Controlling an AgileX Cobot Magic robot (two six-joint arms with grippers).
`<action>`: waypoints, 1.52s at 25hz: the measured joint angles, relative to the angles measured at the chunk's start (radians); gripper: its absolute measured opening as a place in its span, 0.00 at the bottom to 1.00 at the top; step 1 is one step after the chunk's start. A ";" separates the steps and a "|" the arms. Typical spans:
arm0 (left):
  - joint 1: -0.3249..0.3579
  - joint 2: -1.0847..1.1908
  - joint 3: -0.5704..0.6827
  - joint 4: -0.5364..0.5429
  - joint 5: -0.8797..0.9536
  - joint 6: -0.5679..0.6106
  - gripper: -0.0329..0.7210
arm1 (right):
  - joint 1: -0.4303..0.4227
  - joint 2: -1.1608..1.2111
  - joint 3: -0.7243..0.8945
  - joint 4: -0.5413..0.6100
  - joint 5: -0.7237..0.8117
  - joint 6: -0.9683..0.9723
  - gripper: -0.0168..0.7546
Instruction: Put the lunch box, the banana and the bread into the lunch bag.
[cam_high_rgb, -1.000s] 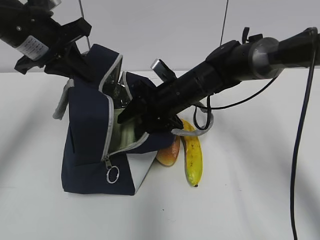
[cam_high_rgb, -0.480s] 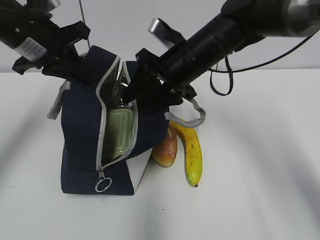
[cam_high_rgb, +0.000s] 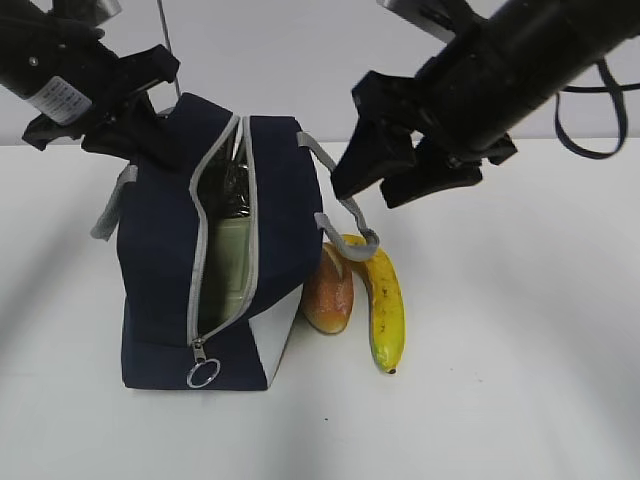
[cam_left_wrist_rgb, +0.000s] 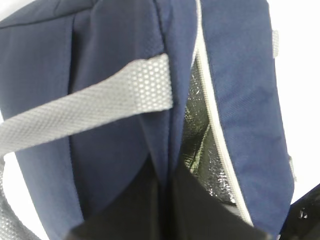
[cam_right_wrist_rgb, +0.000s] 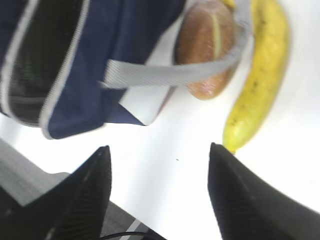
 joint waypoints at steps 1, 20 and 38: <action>0.000 0.000 0.000 0.000 0.000 0.000 0.04 | 0.000 -0.039 0.051 -0.012 -0.032 0.002 0.61; 0.000 0.000 0.000 0.003 0.015 0.000 0.04 | 0.000 -0.027 0.465 -0.036 -0.400 0.009 0.67; 0.000 0.000 0.000 0.014 0.023 0.000 0.04 | 0.000 0.294 0.107 -0.258 -0.335 0.109 0.79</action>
